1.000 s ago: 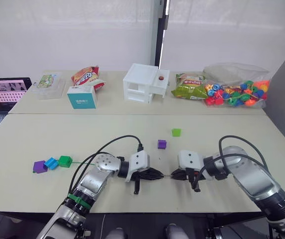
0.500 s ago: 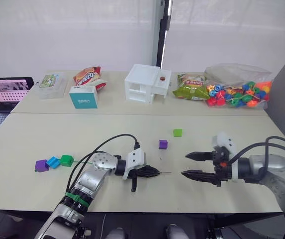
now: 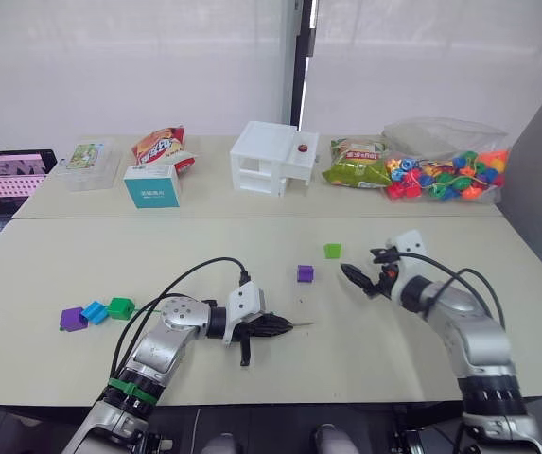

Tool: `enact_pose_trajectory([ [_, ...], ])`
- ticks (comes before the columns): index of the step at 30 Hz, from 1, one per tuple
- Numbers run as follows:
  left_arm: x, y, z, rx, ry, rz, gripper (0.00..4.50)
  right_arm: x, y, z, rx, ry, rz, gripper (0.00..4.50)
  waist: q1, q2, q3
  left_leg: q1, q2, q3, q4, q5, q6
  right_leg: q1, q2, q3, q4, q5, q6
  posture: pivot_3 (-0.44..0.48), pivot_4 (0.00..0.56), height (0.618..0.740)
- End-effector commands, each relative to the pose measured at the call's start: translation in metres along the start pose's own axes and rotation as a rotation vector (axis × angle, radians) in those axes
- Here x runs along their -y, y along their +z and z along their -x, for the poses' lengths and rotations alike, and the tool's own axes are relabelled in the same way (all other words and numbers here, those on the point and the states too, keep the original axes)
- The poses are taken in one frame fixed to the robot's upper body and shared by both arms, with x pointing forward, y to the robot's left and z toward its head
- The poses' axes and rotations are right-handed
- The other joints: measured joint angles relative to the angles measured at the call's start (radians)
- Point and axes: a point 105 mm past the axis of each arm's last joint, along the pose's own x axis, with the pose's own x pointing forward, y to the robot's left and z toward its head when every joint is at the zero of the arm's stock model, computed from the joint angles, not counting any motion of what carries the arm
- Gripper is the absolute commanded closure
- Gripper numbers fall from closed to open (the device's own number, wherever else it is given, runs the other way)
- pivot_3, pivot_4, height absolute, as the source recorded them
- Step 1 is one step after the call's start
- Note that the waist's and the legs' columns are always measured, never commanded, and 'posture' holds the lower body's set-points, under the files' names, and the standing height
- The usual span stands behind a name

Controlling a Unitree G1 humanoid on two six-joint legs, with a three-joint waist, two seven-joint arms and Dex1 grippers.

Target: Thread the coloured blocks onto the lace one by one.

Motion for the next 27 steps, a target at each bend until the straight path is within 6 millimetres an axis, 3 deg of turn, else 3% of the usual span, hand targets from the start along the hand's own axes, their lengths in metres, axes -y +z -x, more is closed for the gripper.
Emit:
enact_pose_trajectory([
  [1, -0.004, 0.014, 0.003, 0.041, 0.033, -0.067, 4.50, 0.014, 0.017, -0.011, 0.079, -0.092, -0.025, 0.05, 0.003, 0.000, 0.000, 0.000, 0.000, 0.000, 0.000, 0.000, 0.000, 0.000, 0.000, 0.000, 0.000, 0.000, 0.000, 0.000, 0.150, 0.740],
  [12, -0.002, 0.013, 0.003, 0.034, 0.042, -0.065, 4.50, -0.007, 0.006, -0.041, 0.081, -0.114, -0.083, 0.05, -0.014, 0.001, 0.000, 0.000, 0.000, 0.000, -0.002, 0.000, 0.000, -0.001, 0.000, 0.000, 0.000, 0.000, 0.000, 0.000, 0.150, 0.740],
  [27, -0.002, 0.011, 0.003, 0.021, 0.036, -0.061, 4.50, -0.034, 0.002, -0.060, 0.083, -0.104, -0.113, 0.05, -0.027, 0.001, 0.000, 0.000, 0.000, 0.000, -0.006, 0.001, -0.003, -0.002, 0.000, 0.000, 0.001, 0.000, 0.000, 0.000, 0.150, 0.740],
])
